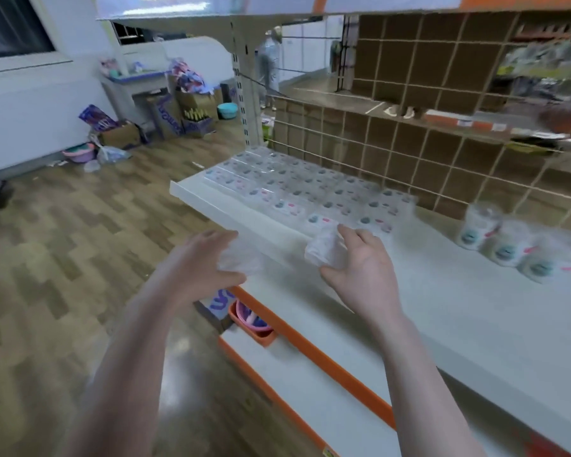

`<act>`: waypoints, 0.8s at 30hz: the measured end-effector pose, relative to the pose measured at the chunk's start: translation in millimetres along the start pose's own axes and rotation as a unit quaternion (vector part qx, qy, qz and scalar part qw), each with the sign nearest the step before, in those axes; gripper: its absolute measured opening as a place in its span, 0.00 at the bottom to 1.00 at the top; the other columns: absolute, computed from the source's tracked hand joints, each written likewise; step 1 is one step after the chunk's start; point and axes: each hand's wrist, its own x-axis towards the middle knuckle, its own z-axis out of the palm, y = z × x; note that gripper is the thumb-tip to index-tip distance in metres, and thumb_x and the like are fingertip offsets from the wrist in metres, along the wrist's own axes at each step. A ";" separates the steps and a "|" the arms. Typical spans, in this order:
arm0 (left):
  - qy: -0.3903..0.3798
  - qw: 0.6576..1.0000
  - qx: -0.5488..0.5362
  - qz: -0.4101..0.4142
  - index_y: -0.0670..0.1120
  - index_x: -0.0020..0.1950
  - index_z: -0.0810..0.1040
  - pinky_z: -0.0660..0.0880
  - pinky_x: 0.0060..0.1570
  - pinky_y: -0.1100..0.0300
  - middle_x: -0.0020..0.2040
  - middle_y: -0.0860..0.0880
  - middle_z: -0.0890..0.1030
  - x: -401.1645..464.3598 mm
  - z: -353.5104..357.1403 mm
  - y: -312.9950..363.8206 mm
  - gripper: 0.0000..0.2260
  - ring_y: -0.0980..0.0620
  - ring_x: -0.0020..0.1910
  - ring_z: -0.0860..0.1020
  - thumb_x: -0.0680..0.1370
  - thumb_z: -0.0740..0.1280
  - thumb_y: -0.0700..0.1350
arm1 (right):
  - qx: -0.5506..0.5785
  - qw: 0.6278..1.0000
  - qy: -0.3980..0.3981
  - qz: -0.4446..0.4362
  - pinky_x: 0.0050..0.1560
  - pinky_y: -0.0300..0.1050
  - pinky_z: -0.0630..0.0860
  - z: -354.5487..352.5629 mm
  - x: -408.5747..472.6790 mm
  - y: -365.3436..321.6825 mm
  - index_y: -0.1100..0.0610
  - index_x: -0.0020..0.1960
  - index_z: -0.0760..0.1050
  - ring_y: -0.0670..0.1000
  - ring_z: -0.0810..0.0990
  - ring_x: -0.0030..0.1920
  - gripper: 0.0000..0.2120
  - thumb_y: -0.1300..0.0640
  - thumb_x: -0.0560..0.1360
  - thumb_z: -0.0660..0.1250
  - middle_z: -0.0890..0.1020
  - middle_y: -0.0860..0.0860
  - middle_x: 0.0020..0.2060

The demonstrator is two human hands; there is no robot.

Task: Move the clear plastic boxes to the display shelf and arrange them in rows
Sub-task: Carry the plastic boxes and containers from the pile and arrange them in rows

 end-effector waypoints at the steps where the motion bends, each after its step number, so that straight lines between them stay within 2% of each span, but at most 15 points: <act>1: -0.002 1.000 -0.002 0.001 0.51 0.74 0.63 0.69 0.61 0.55 0.67 0.51 0.71 10.3 -2.2 -11.6 0.34 0.51 0.65 0.69 0.71 0.72 0.54 | 0.001 1.000 -0.006 0.001 0.62 0.43 0.64 7.2 10.4 -6.4 0.58 0.71 0.65 0.55 0.68 0.63 0.32 0.56 0.69 0.69 0.73 0.55 0.62; 8: -0.009 1.000 -0.021 0.016 0.52 0.74 0.62 0.68 0.63 0.55 0.69 0.50 0.70 80.0 -9.3 -91.9 0.35 0.50 0.67 0.68 0.71 0.72 0.55 | -0.042 0.999 -0.013 0.021 0.60 0.44 0.64 60.6 67.6 -48.8 0.58 0.69 0.67 0.56 0.70 0.62 0.30 0.57 0.68 0.70 0.74 0.56 0.60; 12: -0.012 0.997 -0.065 0.050 0.51 0.73 0.65 0.67 0.64 0.57 0.69 0.50 0.70 118.3 -12.1 -150.6 0.35 0.51 0.67 0.68 0.69 0.74 0.52 | -0.065 0.996 -0.006 0.067 0.60 0.44 0.64 97.9 91.7 -85.3 0.57 0.69 0.66 0.55 0.69 0.63 0.30 0.58 0.68 0.69 0.73 0.54 0.62; 18: -0.047 0.992 -0.021 0.116 0.50 0.74 0.63 0.66 0.63 0.55 0.69 0.49 0.70 172.8 -36.9 -231.7 0.35 0.48 0.67 0.67 0.70 0.72 0.53 | -0.076 0.987 0.003 0.144 0.61 0.44 0.64 155.7 118.3 -153.3 0.56 0.69 0.66 0.55 0.70 0.63 0.29 0.57 0.69 0.68 0.73 0.54 0.62; 24: -0.059 0.985 -0.036 0.161 0.53 0.73 0.63 0.69 0.60 0.55 0.66 0.50 0.72 212.1 -55.1 -271.8 0.35 0.48 0.65 0.68 0.69 0.72 0.55 | -0.094 0.979 0.025 0.178 0.60 0.44 0.65 185.1 143.0 -198.2 0.57 0.69 0.66 0.55 0.70 0.62 0.29 0.58 0.69 0.68 0.74 0.54 0.61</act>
